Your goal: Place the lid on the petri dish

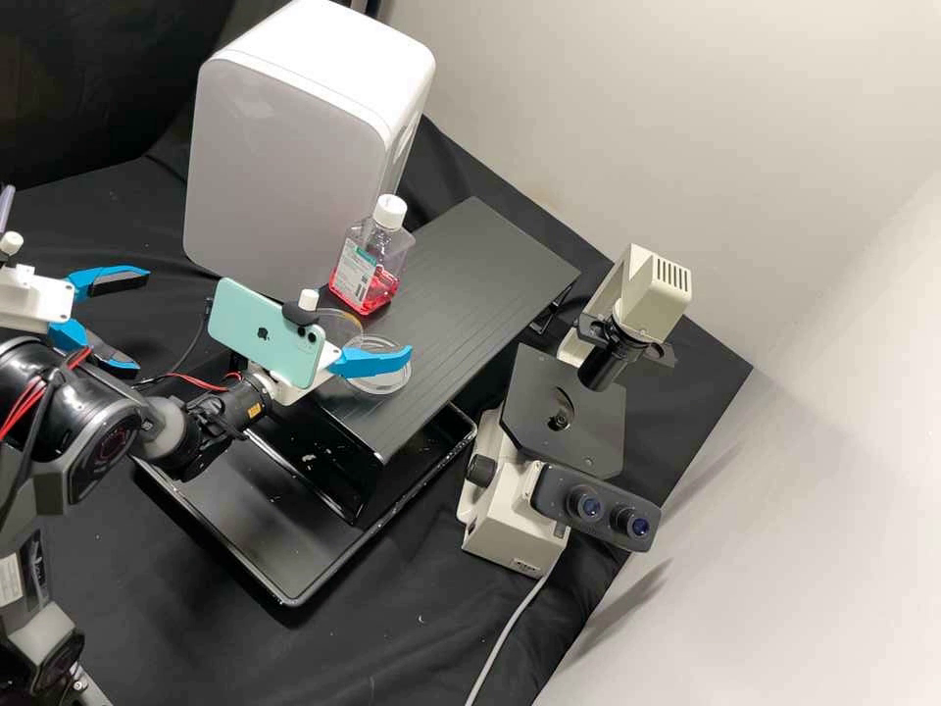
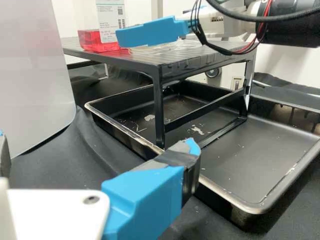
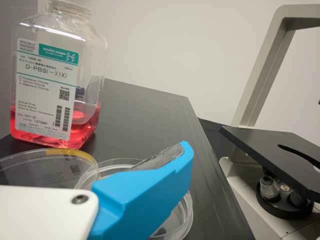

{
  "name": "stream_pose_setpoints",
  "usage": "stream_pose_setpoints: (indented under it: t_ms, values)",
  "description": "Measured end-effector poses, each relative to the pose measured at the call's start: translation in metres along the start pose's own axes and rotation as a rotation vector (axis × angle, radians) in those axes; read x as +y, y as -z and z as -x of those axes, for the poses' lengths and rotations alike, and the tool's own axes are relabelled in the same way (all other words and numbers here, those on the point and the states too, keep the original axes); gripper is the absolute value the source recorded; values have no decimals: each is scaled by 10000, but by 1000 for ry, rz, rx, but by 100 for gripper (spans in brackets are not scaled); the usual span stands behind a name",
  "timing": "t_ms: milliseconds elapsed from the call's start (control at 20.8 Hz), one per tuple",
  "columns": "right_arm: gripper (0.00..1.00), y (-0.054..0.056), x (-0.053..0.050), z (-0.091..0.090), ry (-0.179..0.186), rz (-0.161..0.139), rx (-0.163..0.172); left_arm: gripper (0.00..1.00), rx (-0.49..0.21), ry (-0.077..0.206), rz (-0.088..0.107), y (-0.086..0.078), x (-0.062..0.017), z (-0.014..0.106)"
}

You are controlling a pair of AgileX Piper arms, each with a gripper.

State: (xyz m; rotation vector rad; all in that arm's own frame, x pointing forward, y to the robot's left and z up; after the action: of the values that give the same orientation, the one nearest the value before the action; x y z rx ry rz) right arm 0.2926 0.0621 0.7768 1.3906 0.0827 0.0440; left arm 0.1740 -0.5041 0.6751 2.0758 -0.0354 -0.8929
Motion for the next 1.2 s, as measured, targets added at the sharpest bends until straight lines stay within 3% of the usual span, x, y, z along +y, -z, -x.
stream_pose_setpoints:
  t_ms: [192,288,480,768,960,1200]
  values:
    - [100,38,66,47,-45,-14,12,100,0,-1,0,0,2,-2]
    - [100,80,104,91,-85,-18,38,100,-1,-2,0,-1,5,-5]
    - [100,146,138,135,-116,-22,73,100,-1,-2,0,-1,5,-5]
    - [100,267,51,156,-84,-16,116,100,-1,-2,0,-1,5,-5]
    - [100,292,-50,133,-53,32,124,100,-1,-2,0,-1,5,-5]
    - [100,252,-149,91,3,41,95,100,-1,-2,0,-1,5,-5]
